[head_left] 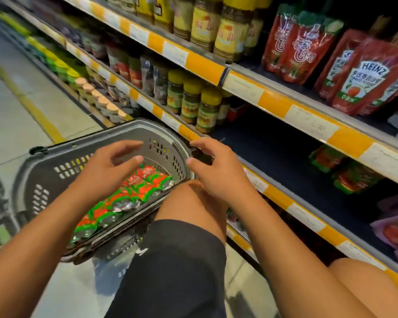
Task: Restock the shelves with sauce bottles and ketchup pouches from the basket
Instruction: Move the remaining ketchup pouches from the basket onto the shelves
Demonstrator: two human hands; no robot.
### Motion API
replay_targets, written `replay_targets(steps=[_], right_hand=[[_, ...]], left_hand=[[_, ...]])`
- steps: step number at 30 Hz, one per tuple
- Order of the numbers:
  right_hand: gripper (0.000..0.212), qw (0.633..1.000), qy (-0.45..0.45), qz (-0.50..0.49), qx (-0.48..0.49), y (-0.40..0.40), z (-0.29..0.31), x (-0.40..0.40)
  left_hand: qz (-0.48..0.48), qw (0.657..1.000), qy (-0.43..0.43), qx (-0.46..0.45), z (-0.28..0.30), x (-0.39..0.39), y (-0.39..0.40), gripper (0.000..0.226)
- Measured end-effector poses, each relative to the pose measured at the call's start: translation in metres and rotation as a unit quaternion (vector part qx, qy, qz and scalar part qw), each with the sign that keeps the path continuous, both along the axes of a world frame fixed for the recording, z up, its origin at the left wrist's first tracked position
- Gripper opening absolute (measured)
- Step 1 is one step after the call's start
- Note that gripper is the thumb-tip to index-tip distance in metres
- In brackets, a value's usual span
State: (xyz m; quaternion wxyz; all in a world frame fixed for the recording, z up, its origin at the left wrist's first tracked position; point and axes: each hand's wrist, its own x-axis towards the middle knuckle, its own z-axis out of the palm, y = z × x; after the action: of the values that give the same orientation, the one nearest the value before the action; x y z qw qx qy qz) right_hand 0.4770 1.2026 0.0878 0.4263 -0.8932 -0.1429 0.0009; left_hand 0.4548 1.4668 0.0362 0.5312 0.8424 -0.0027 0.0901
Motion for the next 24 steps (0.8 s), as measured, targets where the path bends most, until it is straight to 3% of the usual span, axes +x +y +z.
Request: replay_targets(steps=[9, 19, 24], right_hand=[[0.045, 0.984, 0.127, 0.114, -0.047, 0.134, -0.034, 0.013], [0.029, 0.961, 0.244, 0.073, -0.112, 0.190, -0.127, 0.044], [0.037, 0.951, 0.264, 0.082, -0.136, 0.200, -0.162, 0.062]], left_hand=[[0.134, 0.984, 0.116, -0.002, -0.066, -0.016, 0.092, 0.034], [0.229, 0.932, 0.279, -0.014, -0.145, -0.006, 0.136, 0.032], [0.246, 0.899, 0.361, 0.038, -0.171, 0.007, 0.144, 0.018]])
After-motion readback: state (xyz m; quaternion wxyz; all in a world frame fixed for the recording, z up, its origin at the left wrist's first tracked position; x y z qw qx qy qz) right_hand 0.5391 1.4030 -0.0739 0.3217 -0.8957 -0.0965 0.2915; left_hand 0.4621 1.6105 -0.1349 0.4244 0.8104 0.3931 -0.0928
